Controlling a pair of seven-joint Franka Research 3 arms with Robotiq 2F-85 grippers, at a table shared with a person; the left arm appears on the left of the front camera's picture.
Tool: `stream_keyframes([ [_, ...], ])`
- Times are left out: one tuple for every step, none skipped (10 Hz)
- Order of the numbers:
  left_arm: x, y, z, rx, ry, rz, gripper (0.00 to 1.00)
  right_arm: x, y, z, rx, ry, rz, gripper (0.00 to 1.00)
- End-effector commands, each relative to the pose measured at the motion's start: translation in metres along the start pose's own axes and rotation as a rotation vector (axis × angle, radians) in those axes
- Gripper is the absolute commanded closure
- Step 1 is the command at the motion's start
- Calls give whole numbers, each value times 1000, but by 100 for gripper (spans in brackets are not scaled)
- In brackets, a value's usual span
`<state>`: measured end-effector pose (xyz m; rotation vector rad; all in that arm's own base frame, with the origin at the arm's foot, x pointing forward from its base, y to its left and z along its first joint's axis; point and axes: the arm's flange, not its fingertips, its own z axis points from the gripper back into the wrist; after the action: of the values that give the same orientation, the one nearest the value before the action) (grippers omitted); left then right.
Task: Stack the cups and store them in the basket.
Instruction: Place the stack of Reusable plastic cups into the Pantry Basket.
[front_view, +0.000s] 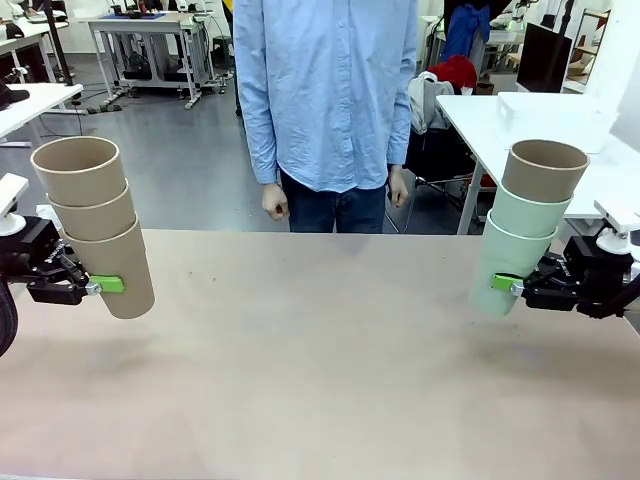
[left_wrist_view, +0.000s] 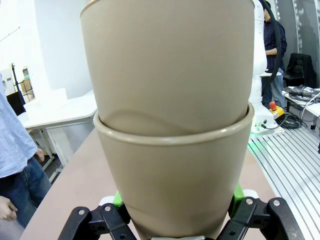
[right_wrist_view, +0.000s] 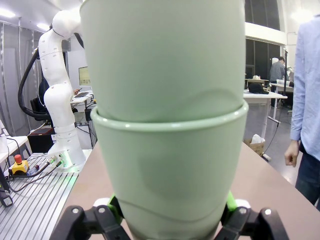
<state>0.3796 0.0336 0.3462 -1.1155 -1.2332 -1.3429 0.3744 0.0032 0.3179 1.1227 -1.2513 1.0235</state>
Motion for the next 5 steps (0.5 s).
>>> stream_keyframes([
  [6, -2, -2, 0, -5, -11, 15, 4, 0, 0, -1, -1, 11, 15],
  [6, -2, -2, 0, -5, -11, 15, 4, 0, 0, -1, -1, 11, 15],
  [6, -2, -2, 0, -5, -11, 15, 4, 0, 0, -1, -1, 11, 15],
  [6, -2, -2, 0, -5, -11, 15, 4, 0, 0, -1, -1, 11, 15],
  [6, -2, -2, 0, -5, -11, 15, 4, 0, 0, -1, -1, 11, 15],
])
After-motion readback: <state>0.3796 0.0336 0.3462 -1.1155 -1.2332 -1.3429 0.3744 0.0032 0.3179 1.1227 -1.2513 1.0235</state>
